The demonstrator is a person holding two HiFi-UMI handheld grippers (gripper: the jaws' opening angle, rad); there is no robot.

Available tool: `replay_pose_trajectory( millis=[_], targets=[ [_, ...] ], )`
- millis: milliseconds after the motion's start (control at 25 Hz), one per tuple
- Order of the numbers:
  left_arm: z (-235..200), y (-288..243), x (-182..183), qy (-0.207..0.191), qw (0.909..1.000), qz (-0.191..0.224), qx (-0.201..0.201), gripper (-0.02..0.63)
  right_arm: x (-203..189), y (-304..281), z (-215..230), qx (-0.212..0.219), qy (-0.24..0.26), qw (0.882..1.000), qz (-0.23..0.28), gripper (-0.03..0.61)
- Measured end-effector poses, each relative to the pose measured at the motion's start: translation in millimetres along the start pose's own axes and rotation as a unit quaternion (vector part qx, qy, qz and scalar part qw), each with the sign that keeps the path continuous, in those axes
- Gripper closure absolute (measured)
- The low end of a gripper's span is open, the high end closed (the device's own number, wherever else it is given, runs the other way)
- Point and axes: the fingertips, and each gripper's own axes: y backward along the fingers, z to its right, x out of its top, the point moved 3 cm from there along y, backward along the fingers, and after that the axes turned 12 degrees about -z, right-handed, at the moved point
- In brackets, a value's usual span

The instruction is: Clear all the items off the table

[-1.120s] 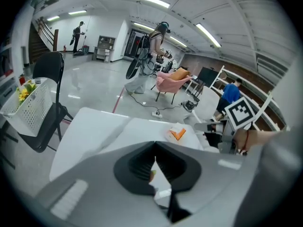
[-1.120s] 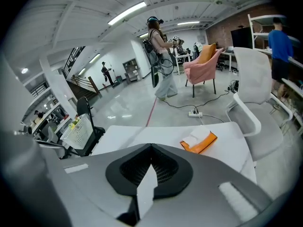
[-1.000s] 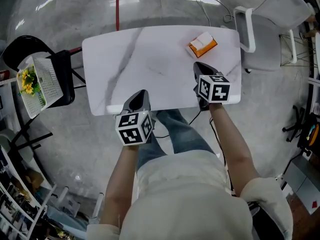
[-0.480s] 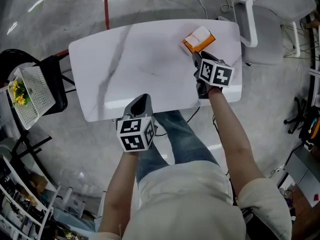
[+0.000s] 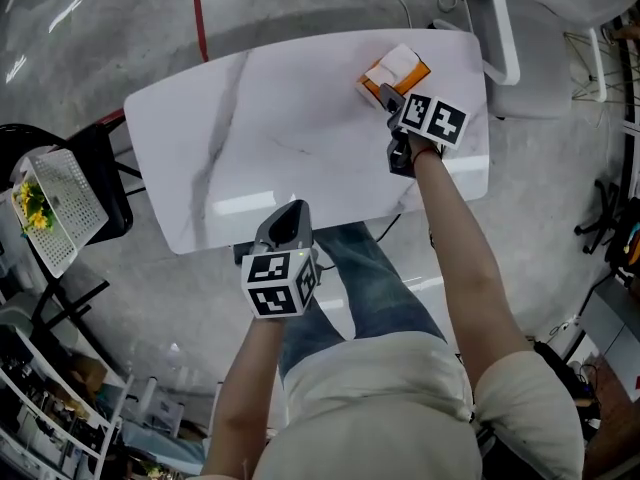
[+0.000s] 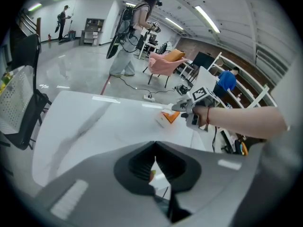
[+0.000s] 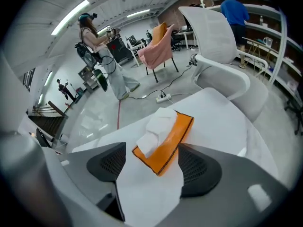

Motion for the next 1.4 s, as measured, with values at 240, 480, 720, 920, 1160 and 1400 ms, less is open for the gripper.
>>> replay_pose_trajectory(
  millis=[240,480,720,920,1160,1400],
  targets=[
    [-4,-8,-5,0.009,0.9999,-0.010,0.002,0.604,11,-24,15,-0.005,-0.064,0.998,-0.003,0.135],
    [-11,-15,-19,0.012,0.9997,-0.022,0.002,0.604,17,-51,23,-0.012,-0.125,0.992,-0.011,0.062],
    [-19,-21,-27,0.021,0.9992,-0.034,0.007,0.604,18,-75,27,-0.013,-0.181,0.983,-0.023,0.000],
    [-16,-25,-30,0.029,0.9987,-0.041,0.004,0.604,18,-86,32,-0.030,-0.189,0.981,-0.041,-0.012],
    [-21,-30,-39,0.034,0.9980,-0.053,-0.001,0.605,13,-102,34,-0.044,-0.205,0.976,-0.059,-0.012],
    [-25,-31,-39,0.046,0.9976,-0.051,0.001,0.604,9,-111,36,-0.049,-0.214,0.973,-0.071,-0.011]
  ],
)
